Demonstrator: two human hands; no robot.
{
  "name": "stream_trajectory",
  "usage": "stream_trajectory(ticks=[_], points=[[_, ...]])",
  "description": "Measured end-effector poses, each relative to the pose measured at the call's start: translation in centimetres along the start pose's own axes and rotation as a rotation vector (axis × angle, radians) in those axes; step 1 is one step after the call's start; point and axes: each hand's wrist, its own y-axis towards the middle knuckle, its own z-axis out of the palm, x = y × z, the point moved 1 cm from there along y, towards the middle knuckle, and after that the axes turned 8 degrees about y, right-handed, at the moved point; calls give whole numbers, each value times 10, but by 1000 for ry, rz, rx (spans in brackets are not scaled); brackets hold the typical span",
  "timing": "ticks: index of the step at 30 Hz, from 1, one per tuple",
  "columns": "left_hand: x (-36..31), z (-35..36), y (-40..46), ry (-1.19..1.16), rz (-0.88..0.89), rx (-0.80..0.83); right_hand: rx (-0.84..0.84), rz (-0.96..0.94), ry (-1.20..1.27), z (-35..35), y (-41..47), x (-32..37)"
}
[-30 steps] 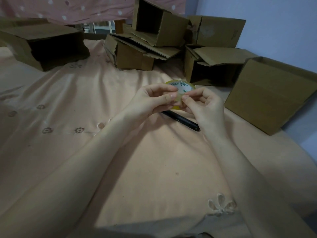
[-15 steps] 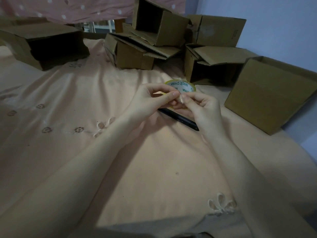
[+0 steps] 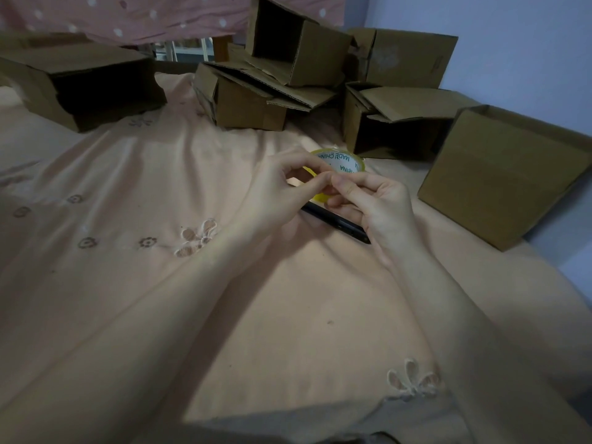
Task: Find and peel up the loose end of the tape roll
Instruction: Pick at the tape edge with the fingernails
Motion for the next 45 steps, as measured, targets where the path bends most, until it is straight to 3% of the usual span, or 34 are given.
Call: stream_trajectory(ticks=[7,11,23,27,32,37,45], points=[[1,5,-1,-172,-51,127,-63,-35,-18,-2,2,0],[-1,5,-1,-175,-28,109,-44,-51,-49,-1,1,1],[-4,0,2,206,156,-81,34,-88,-71,2,-2,0],[-1,2,3,282,148,-67,23,-101,-162,5,-1,-3],[-3,4,3,189,120,-28,-49,-140,-279,4,-1,-1],[-7,7,-1,18,93,-57,-4,-166,-161,5,-3,2],[-14,11,-6,-7,72,72,-68,-201,-91,-2,1,1]])
